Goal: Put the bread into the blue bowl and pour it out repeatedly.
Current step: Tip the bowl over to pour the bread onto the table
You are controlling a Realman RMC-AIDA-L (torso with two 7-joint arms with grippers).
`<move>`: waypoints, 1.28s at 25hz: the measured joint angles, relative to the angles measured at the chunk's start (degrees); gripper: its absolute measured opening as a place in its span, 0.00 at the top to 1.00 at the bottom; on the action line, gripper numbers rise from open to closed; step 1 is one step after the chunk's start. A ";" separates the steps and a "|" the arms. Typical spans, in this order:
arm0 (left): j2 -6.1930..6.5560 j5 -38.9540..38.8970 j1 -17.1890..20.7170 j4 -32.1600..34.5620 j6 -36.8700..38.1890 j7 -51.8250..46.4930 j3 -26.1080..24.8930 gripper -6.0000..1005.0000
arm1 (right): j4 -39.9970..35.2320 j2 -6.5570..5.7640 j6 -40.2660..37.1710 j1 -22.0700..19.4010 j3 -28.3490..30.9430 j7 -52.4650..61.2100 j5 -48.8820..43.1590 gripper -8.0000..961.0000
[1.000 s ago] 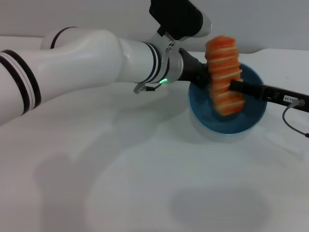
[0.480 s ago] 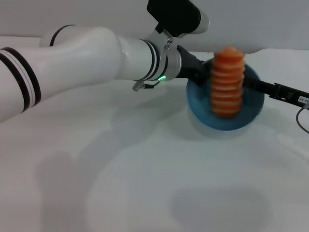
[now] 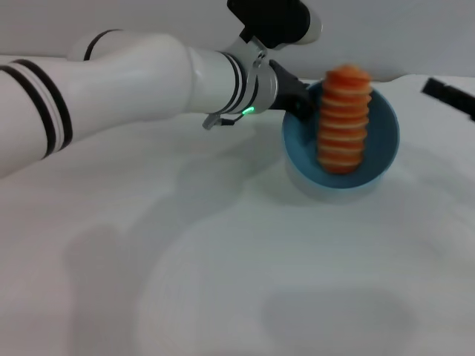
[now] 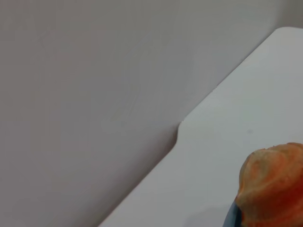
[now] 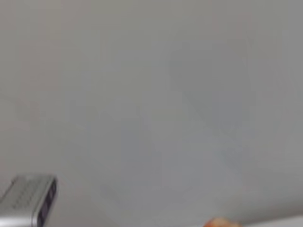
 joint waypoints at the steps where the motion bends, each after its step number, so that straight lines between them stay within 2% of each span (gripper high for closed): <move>1: 0.00 0.10 -0.41 -0.36 -0.67 0.15 0.13 0.99 | -0.96 -0.02 0.12 -0.94 0.00 -0.18 0.39 0.52; 4: 0.07 0.34 -1.78 -1.28 -4.03 0.83 0.53 0.99 | -2.98 -0.03 2.21 -3.39 0.12 -1.79 0.43 0.53; 7: 0.08 0.36 -2.58 -1.88 -5.59 1.85 0.57 0.99 | -2.53 0.18 5.36 -5.40 1.21 -7.95 0.36 0.53; 11: -0.06 0.38 -3.34 -2.18 -8.02 5.59 0.84 1.00 | 1.44 0.35 10.22 -6.72 2.78 -19.55 0.61 0.54; 13: -0.09 0.42 -3.92 -2.12 -10.93 8.73 2.92 0.99 | 5.13 0.33 14.38 -6.92 5.60 -28.07 0.65 0.54; 18: -0.22 0.49 -4.58 -2.41 -15.57 13.45 7.10 0.99 | 9.79 0.39 15.72 -6.91 10.52 -39.14 2.29 0.54; 25: -0.36 1.40 -4.47 -2.37 -20.95 15.76 10.46 0.99 | 17.57 0.47 14.89 -8.33 12.82 -55.66 16.14 0.55; 32: -0.36 1.83 -3.84 -2.51 -23.16 16.30 10.34 0.99 | 19.58 0.49 14.63 -8.31 13.51 -56.88 21.38 0.56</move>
